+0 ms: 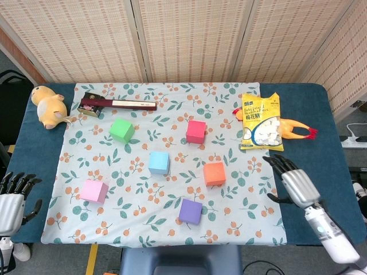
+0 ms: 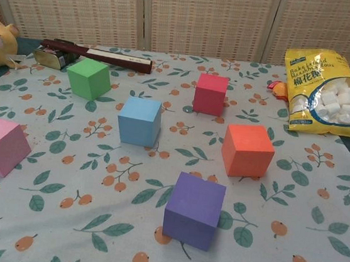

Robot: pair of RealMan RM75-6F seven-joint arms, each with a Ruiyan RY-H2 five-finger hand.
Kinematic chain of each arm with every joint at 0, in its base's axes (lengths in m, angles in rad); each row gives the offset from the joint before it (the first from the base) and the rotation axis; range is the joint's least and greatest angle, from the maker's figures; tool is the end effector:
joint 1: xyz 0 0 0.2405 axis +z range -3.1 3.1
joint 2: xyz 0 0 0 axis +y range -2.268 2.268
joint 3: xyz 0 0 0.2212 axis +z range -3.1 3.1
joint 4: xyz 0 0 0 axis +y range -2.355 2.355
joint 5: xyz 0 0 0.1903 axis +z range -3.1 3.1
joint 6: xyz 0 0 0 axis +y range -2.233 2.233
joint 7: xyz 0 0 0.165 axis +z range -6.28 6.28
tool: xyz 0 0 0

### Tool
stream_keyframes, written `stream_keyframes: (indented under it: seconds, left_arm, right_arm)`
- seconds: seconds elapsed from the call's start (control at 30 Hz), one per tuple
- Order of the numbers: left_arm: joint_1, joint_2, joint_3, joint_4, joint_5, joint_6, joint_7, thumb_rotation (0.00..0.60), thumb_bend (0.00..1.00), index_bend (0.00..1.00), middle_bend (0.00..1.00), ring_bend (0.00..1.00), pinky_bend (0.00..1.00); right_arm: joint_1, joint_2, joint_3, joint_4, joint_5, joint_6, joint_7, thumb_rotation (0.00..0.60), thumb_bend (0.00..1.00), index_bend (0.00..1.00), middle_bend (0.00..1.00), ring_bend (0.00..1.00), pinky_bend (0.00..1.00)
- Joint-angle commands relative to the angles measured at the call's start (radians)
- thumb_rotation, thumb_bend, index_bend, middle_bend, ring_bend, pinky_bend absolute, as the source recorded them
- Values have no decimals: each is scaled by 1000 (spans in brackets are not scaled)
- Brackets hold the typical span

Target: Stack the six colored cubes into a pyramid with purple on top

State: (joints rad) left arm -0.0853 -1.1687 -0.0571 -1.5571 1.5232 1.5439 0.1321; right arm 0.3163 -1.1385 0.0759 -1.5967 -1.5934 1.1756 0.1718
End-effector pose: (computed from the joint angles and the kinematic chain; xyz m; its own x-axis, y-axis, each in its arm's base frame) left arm -0.2696 0.1993 0.1610 0.5157 -0.0678 0.8541 0.8551 -0.0211 -0.5180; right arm -0.2252 -0.2537 0.1098 0.3079 -0.2290 0.9235 -0.9308 -0.2736 0.2425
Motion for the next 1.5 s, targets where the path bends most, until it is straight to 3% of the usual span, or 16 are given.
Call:
stream_keyframes:
  seconds: [0.03,0.13,0.23,0.6,0.8,0.9,0.97,1.17,1.5]
  left_arm:
    - [0,0,0,1,0,-1,0,600,383,284,205,135,85]
    - [-2,2,-2,0,-4,-5,-1,600,383,286,205,135,85]
    - [-3,3,-3,-1,-15,-13,-1,600,381,289,206,134,85]
    - [-13,5,-9,3,-35,-36,-3,600,381,290,205,135,85]
    - [-13,3,-10,10,-33,-32,-11,600,380,290,205,135,85]
    - [-14,1,-9,13,-34,-35,-12,600,381,291,206,135,86]
    - [-15,1,-8,13,-32,-36,-10,600,381,293,206,134,85]
    - [-10,4,-6,6,-25,-23,-9,600,382,294,205,134,85]
    - [-3,11,1,2,-12,-9,-12,600,381,295,206,135,85]
  right_arm:
    - [78,-52,29,38,27,-89,39,600,11,0,102,0,132]
    - [167,-123,51,94,46,-196,52,600,0,0,102,0,132]
    - [274,-244,71,218,75,-327,78,600,0,0,102,0,133]
    - [392,-398,46,409,47,-387,180,600,0,4,114,0,134]
    - [401,-442,29,480,38,-349,217,600,4,161,256,56,164]
    - [397,-470,32,514,44,-314,236,600,73,296,366,146,205]
    - [396,-478,35,518,48,-297,250,600,111,353,409,195,228]
    - [410,-467,77,452,95,-282,239,600,114,365,438,230,247]
    - [495,-511,171,406,267,-384,37,600,114,351,438,230,248]
